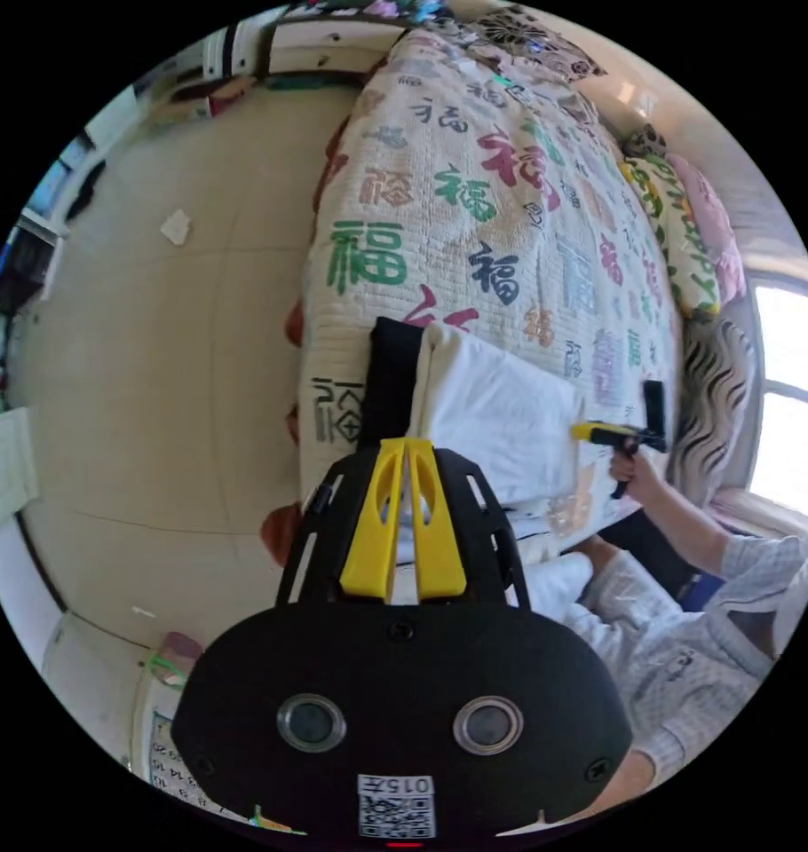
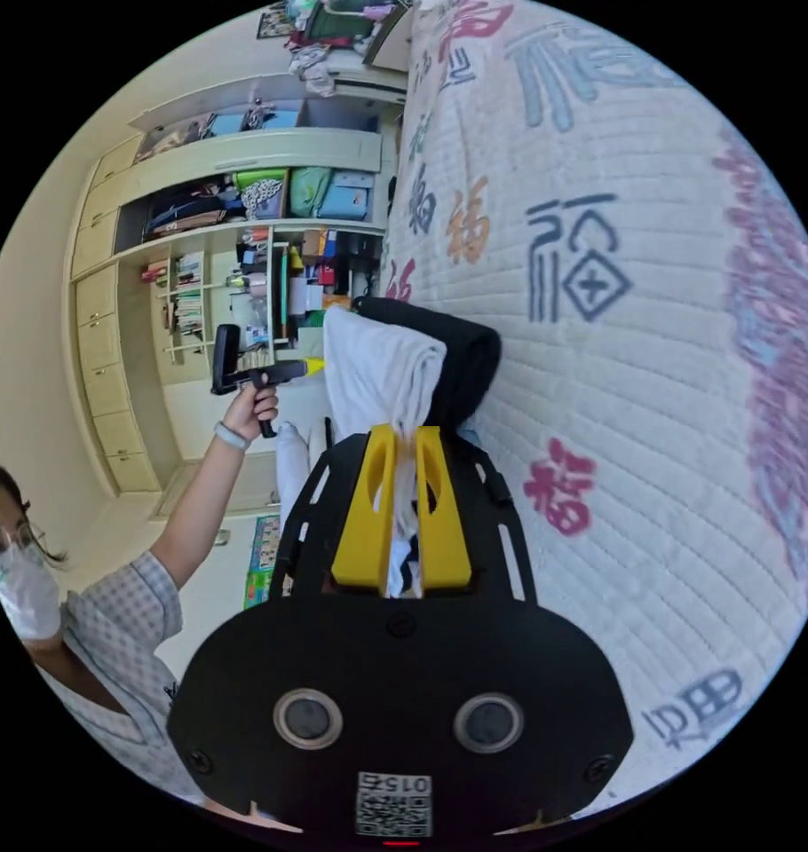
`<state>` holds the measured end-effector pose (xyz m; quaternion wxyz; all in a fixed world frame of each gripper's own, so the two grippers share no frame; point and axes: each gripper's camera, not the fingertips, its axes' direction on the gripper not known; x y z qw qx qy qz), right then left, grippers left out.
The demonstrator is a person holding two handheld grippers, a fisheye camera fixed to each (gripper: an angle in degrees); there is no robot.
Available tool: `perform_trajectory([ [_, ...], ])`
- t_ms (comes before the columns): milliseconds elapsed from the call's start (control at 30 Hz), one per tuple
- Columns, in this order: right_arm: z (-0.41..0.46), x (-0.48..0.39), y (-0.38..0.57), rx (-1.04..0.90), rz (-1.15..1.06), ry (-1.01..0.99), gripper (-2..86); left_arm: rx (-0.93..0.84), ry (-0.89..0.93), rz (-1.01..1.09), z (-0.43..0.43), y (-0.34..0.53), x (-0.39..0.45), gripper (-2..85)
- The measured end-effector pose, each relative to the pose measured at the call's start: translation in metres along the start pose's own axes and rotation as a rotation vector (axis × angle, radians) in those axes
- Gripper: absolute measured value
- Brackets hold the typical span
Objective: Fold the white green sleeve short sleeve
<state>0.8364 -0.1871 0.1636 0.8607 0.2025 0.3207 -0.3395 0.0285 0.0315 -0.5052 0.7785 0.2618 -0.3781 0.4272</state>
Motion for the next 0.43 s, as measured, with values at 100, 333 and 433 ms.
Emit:
perform_trajectory([
  [100, -0.029, -0.006, 0.027, 0.040, -0.022, 0.145, 2.3, 0.093, -0.264, 0.067, -0.026, 0.070, 0.048, 2.3],
  [333, 0.013, -0.097, 0.083, -0.248, -0.402, 0.157, 9.3, 0.464, -0.197, 0.039, -0.037, 0.320, 0.168, 8.4],
  [433, 0.064, -0.115, 0.094, -0.350, -0.470, 0.039, 8.8, 0.519, -0.189, -0.071, 0.001, 0.401, 0.213, 11.4],
])
